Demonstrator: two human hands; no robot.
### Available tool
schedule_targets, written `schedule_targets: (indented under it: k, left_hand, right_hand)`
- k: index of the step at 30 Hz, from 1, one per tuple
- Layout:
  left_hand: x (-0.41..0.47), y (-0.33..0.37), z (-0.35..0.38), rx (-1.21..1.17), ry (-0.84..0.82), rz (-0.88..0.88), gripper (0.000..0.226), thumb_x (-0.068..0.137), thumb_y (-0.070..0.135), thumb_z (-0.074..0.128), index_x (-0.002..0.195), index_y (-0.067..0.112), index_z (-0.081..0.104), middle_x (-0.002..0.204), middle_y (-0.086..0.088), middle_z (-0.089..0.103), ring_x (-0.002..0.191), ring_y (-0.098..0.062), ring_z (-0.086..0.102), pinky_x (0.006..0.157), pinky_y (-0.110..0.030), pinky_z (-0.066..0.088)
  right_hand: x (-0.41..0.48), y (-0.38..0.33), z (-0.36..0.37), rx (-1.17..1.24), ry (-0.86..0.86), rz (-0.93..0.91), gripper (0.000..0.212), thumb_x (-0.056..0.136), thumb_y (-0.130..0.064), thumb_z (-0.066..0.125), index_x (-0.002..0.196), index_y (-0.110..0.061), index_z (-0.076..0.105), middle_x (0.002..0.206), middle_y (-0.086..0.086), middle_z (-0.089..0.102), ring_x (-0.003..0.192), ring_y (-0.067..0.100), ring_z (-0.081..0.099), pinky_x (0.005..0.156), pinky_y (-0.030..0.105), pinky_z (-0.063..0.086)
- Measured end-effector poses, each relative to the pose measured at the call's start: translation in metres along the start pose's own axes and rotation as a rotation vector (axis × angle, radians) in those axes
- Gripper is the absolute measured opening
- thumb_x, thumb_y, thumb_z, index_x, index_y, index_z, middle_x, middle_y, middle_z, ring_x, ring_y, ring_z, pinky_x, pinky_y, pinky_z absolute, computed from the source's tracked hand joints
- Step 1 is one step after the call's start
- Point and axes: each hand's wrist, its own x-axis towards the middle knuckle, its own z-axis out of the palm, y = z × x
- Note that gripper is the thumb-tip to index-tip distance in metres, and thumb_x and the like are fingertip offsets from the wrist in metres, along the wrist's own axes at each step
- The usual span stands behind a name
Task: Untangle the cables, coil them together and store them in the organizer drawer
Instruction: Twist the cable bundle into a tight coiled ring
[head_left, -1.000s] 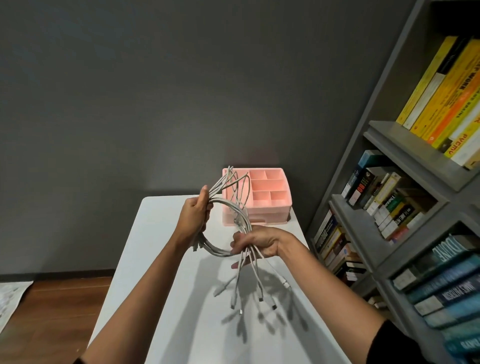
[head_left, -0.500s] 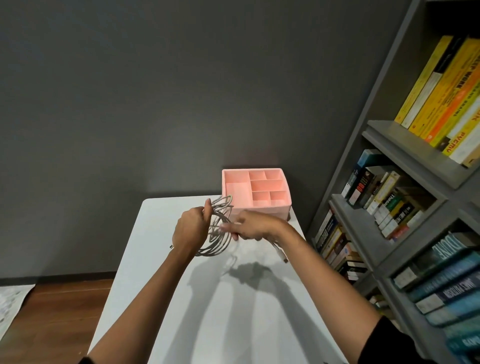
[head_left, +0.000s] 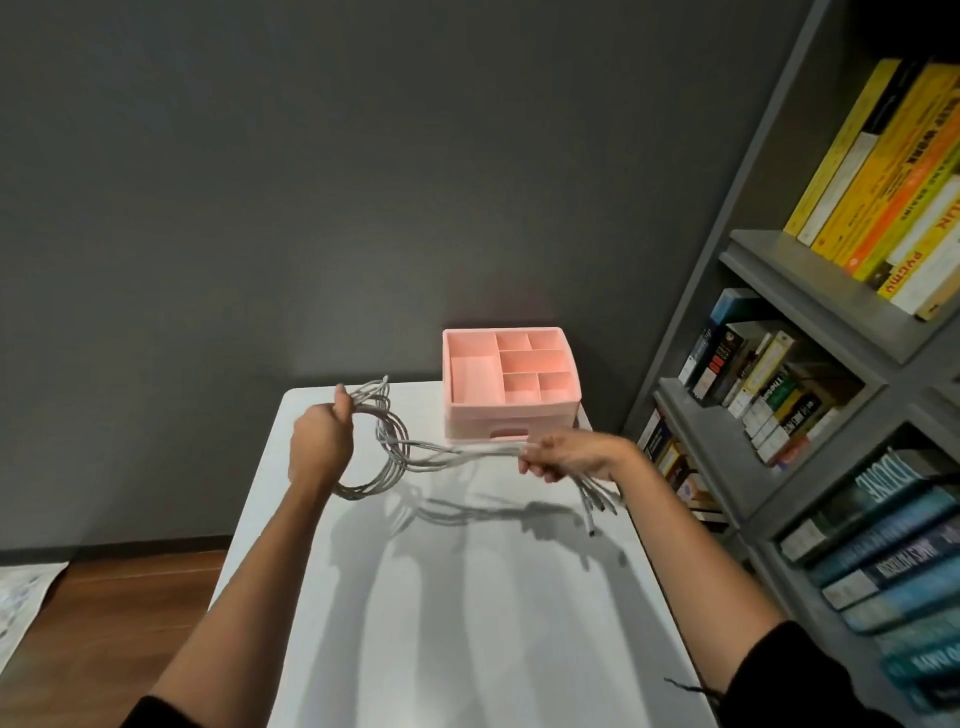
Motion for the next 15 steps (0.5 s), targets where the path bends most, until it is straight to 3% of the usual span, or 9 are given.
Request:
schedule_targets:
  k: [2,6,10,13,15]
  left_hand:
    - [0.003,0.005,-0.004,-0.085,-0.005,0.002,0.061,0.103,0.037,0.029,0.068,-0.007,0.054,0.069,-0.019,0.054,0.070,-0.033,0.051,0.066,-0.034,0.037]
    - [-0.001,0.017,-0.003,-0.309,-0.082,-0.055,0.056,0.101,0.042,0.033,0.061,0.006,0.049,0.055,-0.004,0.045,0.051,-0.025,0.043,0.053,-0.032,0.040]
    - [-0.015,0.034,0.003,-0.435,-0.184,-0.055,0.061,0.098,0.054,0.035,0.054,0.012,0.039,0.050,-0.002,0.036,0.042,-0.019,0.033,0.043,-0.024,0.030]
    - [-0.023,0.042,0.007,-0.486,-0.268,-0.049,0.062,0.089,0.065,0.044,0.055,0.015,0.030,0.051,-0.003,0.028,0.043,-0.016,0.026,0.041,-0.021,0.025]
    - [-0.026,0.045,0.009,-0.478,-0.268,-0.019,0.062,0.085,0.065,0.052,0.059,0.013,0.032,0.056,-0.007,0.028,0.045,-0.017,0.025,0.040,-0.021,0.025]
  right_hand:
    - [0.006,0.014,0.011,-0.117,-0.095,0.088,0.017,0.098,-0.015,0.052,0.083,-0.015,0.059,0.076,-0.001,0.059,0.069,0.009,0.055,0.069,0.019,0.043]
    - [0.016,0.022,0.040,-0.254,-0.204,0.205,0.013,0.083,-0.017,0.074,0.088,-0.016,0.062,0.084,0.003,0.066,0.083,0.017,0.063,0.074,0.024,0.049]
    - [0.025,0.007,0.064,-0.325,-0.048,0.010,0.022,0.079,-0.033,0.075,0.082,-0.018,0.059,0.078,-0.002,0.064,0.074,0.014,0.057,0.071,0.030,0.042]
    - [0.028,-0.015,0.074,-0.093,0.044,-0.082,0.008,0.084,-0.013,0.065,0.085,-0.012,0.057,0.079,0.007,0.067,0.076,0.022,0.065,0.072,0.035,0.049]
    - [0.027,-0.031,0.074,0.055,0.106,-0.090,0.008,0.087,-0.012,0.063,0.090,-0.007,0.057,0.073,0.008,0.064,0.064,0.021,0.065,0.061,0.028,0.049]
